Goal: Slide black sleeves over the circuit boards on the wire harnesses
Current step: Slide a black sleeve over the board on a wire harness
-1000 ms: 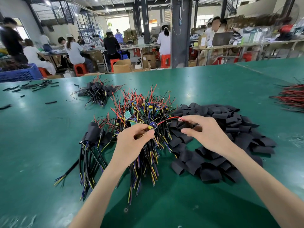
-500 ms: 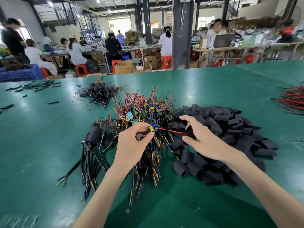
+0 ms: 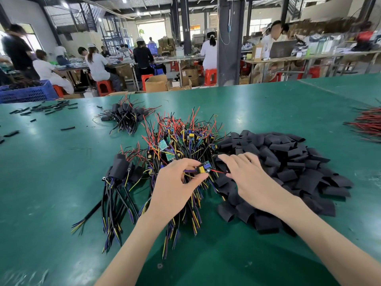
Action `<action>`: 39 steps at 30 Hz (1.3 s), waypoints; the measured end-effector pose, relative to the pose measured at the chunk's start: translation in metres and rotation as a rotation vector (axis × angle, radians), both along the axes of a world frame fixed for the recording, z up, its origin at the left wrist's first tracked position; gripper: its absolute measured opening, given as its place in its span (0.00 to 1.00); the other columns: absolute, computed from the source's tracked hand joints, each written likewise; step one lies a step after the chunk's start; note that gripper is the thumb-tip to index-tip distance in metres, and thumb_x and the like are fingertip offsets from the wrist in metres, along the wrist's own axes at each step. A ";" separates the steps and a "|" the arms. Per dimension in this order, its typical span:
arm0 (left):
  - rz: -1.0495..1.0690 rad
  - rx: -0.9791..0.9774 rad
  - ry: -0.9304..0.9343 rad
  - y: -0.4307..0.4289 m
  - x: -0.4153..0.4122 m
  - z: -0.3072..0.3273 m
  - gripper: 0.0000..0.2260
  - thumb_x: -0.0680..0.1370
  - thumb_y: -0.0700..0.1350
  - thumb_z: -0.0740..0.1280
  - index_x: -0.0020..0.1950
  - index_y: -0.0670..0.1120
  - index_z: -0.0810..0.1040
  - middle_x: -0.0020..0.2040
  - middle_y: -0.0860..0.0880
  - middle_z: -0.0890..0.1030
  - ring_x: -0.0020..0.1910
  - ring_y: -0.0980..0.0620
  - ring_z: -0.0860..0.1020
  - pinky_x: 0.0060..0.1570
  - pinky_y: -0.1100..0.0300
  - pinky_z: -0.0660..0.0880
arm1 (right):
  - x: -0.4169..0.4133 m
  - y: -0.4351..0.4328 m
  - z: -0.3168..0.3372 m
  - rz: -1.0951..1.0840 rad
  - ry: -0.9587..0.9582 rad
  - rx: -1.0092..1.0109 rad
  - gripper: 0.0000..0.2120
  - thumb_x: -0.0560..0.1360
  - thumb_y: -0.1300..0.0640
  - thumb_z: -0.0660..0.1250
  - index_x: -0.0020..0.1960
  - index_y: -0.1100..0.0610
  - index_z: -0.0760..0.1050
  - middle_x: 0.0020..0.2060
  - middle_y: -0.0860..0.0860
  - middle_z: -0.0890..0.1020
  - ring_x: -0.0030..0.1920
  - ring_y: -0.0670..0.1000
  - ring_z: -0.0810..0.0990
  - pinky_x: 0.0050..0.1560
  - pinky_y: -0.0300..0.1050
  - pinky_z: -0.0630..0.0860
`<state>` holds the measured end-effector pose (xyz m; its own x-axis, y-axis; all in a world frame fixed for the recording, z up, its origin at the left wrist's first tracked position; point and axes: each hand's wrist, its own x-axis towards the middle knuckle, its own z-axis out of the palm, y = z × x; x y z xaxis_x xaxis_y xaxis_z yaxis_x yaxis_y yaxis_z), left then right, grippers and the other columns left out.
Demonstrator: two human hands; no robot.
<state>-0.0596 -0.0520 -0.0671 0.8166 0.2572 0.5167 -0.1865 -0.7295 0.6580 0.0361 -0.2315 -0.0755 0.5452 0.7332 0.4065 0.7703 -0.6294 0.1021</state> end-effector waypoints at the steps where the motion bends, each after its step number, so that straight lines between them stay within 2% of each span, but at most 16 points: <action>1: -0.015 0.007 -0.013 -0.002 0.000 -0.002 0.09 0.71 0.48 0.75 0.50 0.51 0.82 0.42 0.58 0.81 0.33 0.69 0.71 0.35 0.74 0.65 | -0.002 0.004 -0.001 0.017 0.021 -0.012 0.24 0.78 0.61 0.57 0.73 0.57 0.56 0.55 0.51 0.72 0.56 0.54 0.70 0.61 0.46 0.58; 4: -0.047 0.053 -0.047 -0.007 0.000 -0.006 0.09 0.70 0.46 0.75 0.49 0.49 0.82 0.41 0.56 0.81 0.35 0.71 0.72 0.35 0.76 0.65 | -0.013 0.012 -0.002 0.102 0.173 0.026 0.26 0.80 0.60 0.56 0.74 0.60 0.52 0.59 0.54 0.67 0.59 0.55 0.66 0.62 0.47 0.63; 7: -0.066 0.096 -0.029 -0.008 0.001 -0.009 0.10 0.70 0.47 0.75 0.50 0.49 0.82 0.43 0.54 0.81 0.42 0.65 0.77 0.37 0.75 0.65 | -0.021 0.014 0.002 0.222 0.390 0.168 0.26 0.79 0.61 0.58 0.74 0.62 0.54 0.58 0.56 0.64 0.59 0.55 0.64 0.64 0.48 0.62; 10: -0.062 0.109 -0.014 -0.006 0.002 -0.010 0.10 0.71 0.48 0.75 0.50 0.50 0.81 0.44 0.55 0.81 0.45 0.63 0.78 0.38 0.74 0.65 | -0.020 0.008 0.011 0.255 0.573 0.282 0.27 0.79 0.62 0.59 0.75 0.59 0.54 0.56 0.51 0.62 0.53 0.48 0.65 0.59 0.41 0.64; 13: -0.072 0.094 -0.012 -0.004 0.003 -0.011 0.09 0.71 0.49 0.74 0.50 0.52 0.81 0.44 0.56 0.82 0.45 0.63 0.78 0.37 0.73 0.65 | -0.016 0.005 0.015 0.243 0.552 0.345 0.27 0.77 0.64 0.64 0.73 0.60 0.59 0.57 0.49 0.62 0.53 0.40 0.63 0.57 0.30 0.59; 15: -0.078 0.087 -0.018 -0.003 0.004 -0.012 0.09 0.71 0.49 0.74 0.49 0.52 0.81 0.44 0.56 0.82 0.44 0.63 0.78 0.36 0.73 0.65 | -0.013 0.005 0.014 0.234 0.514 0.371 0.24 0.75 0.63 0.67 0.69 0.61 0.66 0.59 0.51 0.64 0.54 0.38 0.62 0.57 0.26 0.57; 17: -0.089 0.081 -0.028 -0.001 0.005 -0.013 0.09 0.71 0.49 0.75 0.50 0.52 0.81 0.43 0.57 0.81 0.41 0.65 0.76 0.35 0.73 0.65 | -0.010 0.004 0.013 0.213 0.488 0.374 0.21 0.73 0.60 0.70 0.65 0.61 0.71 0.59 0.51 0.66 0.50 0.37 0.64 0.53 0.25 0.60; 20: -0.117 0.054 -0.028 0.000 0.005 -0.013 0.10 0.70 0.48 0.75 0.50 0.54 0.82 0.43 0.58 0.81 0.41 0.65 0.76 0.36 0.73 0.66 | -0.007 0.003 0.012 0.204 0.443 0.363 0.18 0.72 0.58 0.71 0.61 0.60 0.75 0.55 0.50 0.71 0.44 0.40 0.68 0.48 0.31 0.64; 24: -0.127 0.037 -0.011 0.001 0.006 -0.015 0.10 0.69 0.49 0.76 0.50 0.57 0.82 0.44 0.58 0.81 0.42 0.63 0.77 0.38 0.73 0.66 | -0.005 0.000 0.011 0.157 0.430 0.364 0.22 0.71 0.55 0.71 0.64 0.53 0.75 0.44 0.48 0.76 0.43 0.49 0.71 0.47 0.41 0.67; 26: -0.130 0.050 -0.017 0.002 0.007 -0.015 0.10 0.69 0.48 0.76 0.49 0.56 0.82 0.42 0.58 0.80 0.40 0.66 0.75 0.38 0.75 0.65 | -0.005 0.000 0.012 0.163 0.441 0.372 0.22 0.70 0.55 0.73 0.63 0.53 0.76 0.42 0.49 0.77 0.42 0.49 0.71 0.47 0.42 0.68; 29: -0.124 0.091 -0.009 0.002 0.007 -0.016 0.10 0.69 0.47 0.76 0.49 0.53 0.83 0.41 0.59 0.78 0.37 0.69 0.72 0.39 0.74 0.64 | -0.008 0.002 0.013 0.203 0.420 0.368 0.21 0.69 0.56 0.73 0.62 0.55 0.77 0.39 0.46 0.73 0.40 0.48 0.70 0.45 0.41 0.68; 31: -0.101 0.095 0.007 0.001 0.007 -0.016 0.10 0.69 0.48 0.76 0.50 0.52 0.83 0.41 0.60 0.78 0.38 0.68 0.72 0.40 0.70 0.66 | -0.010 0.003 0.012 0.215 0.385 0.380 0.20 0.70 0.56 0.73 0.61 0.56 0.77 0.39 0.46 0.72 0.39 0.47 0.69 0.45 0.43 0.69; 34: -0.073 0.077 0.013 0.001 0.006 -0.013 0.12 0.69 0.47 0.76 0.51 0.52 0.82 0.42 0.59 0.78 0.40 0.68 0.73 0.41 0.69 0.68 | -0.015 0.006 0.010 0.219 0.346 0.402 0.20 0.71 0.56 0.72 0.63 0.56 0.76 0.40 0.48 0.73 0.40 0.47 0.69 0.46 0.43 0.69; 38: -0.110 0.025 0.046 -0.003 0.003 -0.012 0.14 0.69 0.47 0.75 0.52 0.56 0.77 0.41 0.58 0.77 0.39 0.68 0.72 0.41 0.73 0.67 | -0.015 0.008 0.007 0.216 0.324 0.315 0.20 0.74 0.57 0.69 0.65 0.56 0.74 0.44 0.54 0.78 0.45 0.55 0.76 0.49 0.50 0.72; 39: -0.122 0.050 0.054 -0.006 0.003 -0.013 0.14 0.70 0.48 0.75 0.53 0.57 0.76 0.42 0.58 0.77 0.41 0.67 0.73 0.44 0.71 0.69 | -0.015 0.008 0.007 0.227 0.323 0.284 0.19 0.74 0.59 0.68 0.65 0.57 0.73 0.45 0.54 0.77 0.46 0.56 0.76 0.50 0.51 0.72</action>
